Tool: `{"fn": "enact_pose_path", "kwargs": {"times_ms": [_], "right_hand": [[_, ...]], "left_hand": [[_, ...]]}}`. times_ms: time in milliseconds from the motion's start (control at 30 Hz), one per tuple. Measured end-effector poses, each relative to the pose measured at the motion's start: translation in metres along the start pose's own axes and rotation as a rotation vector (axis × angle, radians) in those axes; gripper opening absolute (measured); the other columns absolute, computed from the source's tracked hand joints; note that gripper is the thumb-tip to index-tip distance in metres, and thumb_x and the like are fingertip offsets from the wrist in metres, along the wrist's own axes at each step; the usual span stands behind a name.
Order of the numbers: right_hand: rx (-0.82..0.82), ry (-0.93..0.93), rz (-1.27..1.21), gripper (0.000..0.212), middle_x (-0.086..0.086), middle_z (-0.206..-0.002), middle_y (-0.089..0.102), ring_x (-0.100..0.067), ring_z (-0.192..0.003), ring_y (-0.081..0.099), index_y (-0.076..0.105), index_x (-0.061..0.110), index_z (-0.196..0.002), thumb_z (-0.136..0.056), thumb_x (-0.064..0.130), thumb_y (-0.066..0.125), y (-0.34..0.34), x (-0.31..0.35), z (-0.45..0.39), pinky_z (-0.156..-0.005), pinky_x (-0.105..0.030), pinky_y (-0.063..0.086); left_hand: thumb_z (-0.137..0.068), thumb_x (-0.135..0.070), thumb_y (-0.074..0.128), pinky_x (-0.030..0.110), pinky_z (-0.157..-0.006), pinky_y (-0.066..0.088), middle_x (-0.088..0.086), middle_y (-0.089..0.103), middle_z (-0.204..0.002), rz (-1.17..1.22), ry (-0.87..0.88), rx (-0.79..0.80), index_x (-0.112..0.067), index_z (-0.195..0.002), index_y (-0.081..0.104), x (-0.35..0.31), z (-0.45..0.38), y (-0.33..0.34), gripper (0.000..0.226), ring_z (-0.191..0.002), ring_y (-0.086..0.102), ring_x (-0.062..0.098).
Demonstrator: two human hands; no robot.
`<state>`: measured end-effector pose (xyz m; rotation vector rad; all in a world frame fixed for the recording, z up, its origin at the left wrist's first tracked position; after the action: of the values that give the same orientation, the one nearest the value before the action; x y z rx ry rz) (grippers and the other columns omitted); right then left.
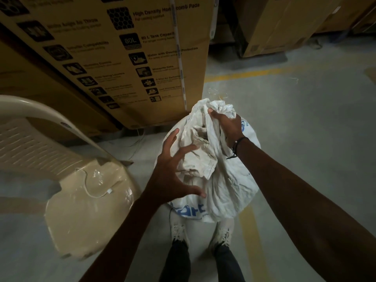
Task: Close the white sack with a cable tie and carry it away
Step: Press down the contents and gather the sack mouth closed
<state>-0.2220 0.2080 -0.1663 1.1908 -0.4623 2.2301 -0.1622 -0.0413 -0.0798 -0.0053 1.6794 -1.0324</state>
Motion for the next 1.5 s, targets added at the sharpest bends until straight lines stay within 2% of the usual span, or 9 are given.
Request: {"fn": "enact_pose_path", "kwargs": {"times_ms": [100,300,433,567,667,767,933,1267,1500], "right_hand": [[-0.048,0.009,0.001,0.066,-0.005,-0.127,0.076,-0.022,-0.118,0.071,0.070,0.010,-0.129,-0.075,0.036,0.099,-0.003,-0.002,0.002,-0.100,-0.034,0.057],[-0.033,0.037,-0.013,0.112,-0.004,-0.132,0.076,-0.022,-0.122,0.072,0.068,0.012,-0.136,-0.041,0.058,0.106,-0.002,-0.009,0.004,-0.107,-0.040,0.059],[-0.072,-0.011,0.000,0.050,-0.001,-0.114,0.083,-0.021,-0.112,0.078,0.080,0.019,-0.108,-0.067,0.038,0.101,-0.020,-0.003,0.003,-0.108,-0.046,0.060],[-0.064,-0.048,-0.025,0.023,0.008,-0.101,0.084,-0.016,-0.106,0.078,0.082,0.024,-0.096,-0.078,0.029,0.096,-0.030,-0.002,-0.002,-0.108,-0.046,0.060],[-0.046,-0.043,0.000,0.042,0.003,-0.108,0.085,-0.019,-0.110,0.079,0.083,0.022,-0.103,-0.068,0.041,0.097,-0.027,-0.006,-0.008,-0.108,-0.048,0.060],[-0.055,-0.031,0.001,0.038,0.000,-0.109,0.084,-0.021,-0.110,0.079,0.081,0.020,-0.101,-0.070,0.037,0.098,-0.025,-0.008,-0.015,-0.108,-0.048,0.060],[-0.053,0.018,-0.017,0.049,-0.002,-0.112,0.083,-0.023,-0.112,0.078,0.079,0.018,-0.107,-0.067,0.036,0.100,-0.021,-0.012,-0.028,-0.102,-0.040,0.062],[0.041,0.084,-0.018,0.082,-0.002,-0.111,0.085,-0.023,-0.104,0.082,0.080,0.014,-0.120,-0.048,0.048,0.104,-0.017,-0.024,-0.060,-0.104,-0.046,0.063],[0.161,-0.020,-0.049,0.073,-0.006,-0.118,0.084,-0.026,-0.115,0.079,0.081,0.014,-0.121,-0.058,0.046,0.100,-0.020,-0.014,-0.051,-0.113,-0.051,0.057]], "left_hand": [[-0.052,-0.069,0.095,0.064,-0.118,0.038,0.022,0.012,-0.172,-0.132,0.136,-0.067,-0.020,-0.124,0.074,0.006,0.006,0.013,0.090,-0.161,0.017,0.035],[-0.085,-0.039,0.086,0.032,-0.099,0.054,0.012,0.063,-0.134,-0.037,-0.054,-0.269,-0.009,-0.092,0.074,0.027,-0.010,0.010,0.033,-0.120,0.064,0.019],[-0.099,-0.032,0.072,0.021,-0.069,0.047,-0.012,0.060,-0.077,0.205,-0.274,-0.555,-0.019,-0.084,0.059,0.038,-0.030,-0.031,0.024,-0.069,0.056,-0.002],[-0.105,-0.029,0.062,0.031,-0.078,0.049,-0.007,0.053,-0.087,0.338,-0.348,-0.590,-0.011,-0.097,0.050,0.064,-0.055,-0.042,0.023,-0.079,0.053,0.004],[-0.101,-0.040,0.062,0.038,-0.104,0.051,-0.011,0.059,-0.109,0.416,-0.338,-0.491,-0.019,-0.113,0.054,0.073,-0.072,-0.036,0.026,-0.105,0.058,0.003],[-0.068,-0.060,0.082,0.016,-0.106,0.041,-0.024,0.054,-0.133,0.378,-0.288,-0.217,-0.040,-0.131,0.051,0.071,-0.083,-0.032,0.073,-0.127,0.051,-0.006],[-0.028,-0.053,0.104,0.038,-0.111,0.043,0.000,0.038,-0.142,0.058,-0.200,0.011,-0.056,-0.143,0.046,0.068,-0.096,-0.025,0.129,-0.135,0.043,0.019],[-0.065,-0.057,0.090,0.035,-0.107,0.036,0.004,0.035,-0.155,-0.221,0.159,-0.002,-0.033,-0.103,0.081,0.075,-0.116,0.001,0.046,-0.127,0.027,0.013],[-0.080,-0.025,0.090,0.026,-0.098,0.051,-0.006,0.069,-0.121,0.372,-0.158,-0.216,-0.014,-0.083,0.071,0.088,-0.124,-0.006,0.022,-0.114,0.066,0.011]]}}
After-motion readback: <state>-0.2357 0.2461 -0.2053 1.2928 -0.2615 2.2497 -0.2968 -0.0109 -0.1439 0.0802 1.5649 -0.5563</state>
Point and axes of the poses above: each hand's wrist, its own z-axis away from the middle knuckle, its own y-axis out of the palm, x = y × z, the point moved 5 cm from there along -z, towards the middle knuckle
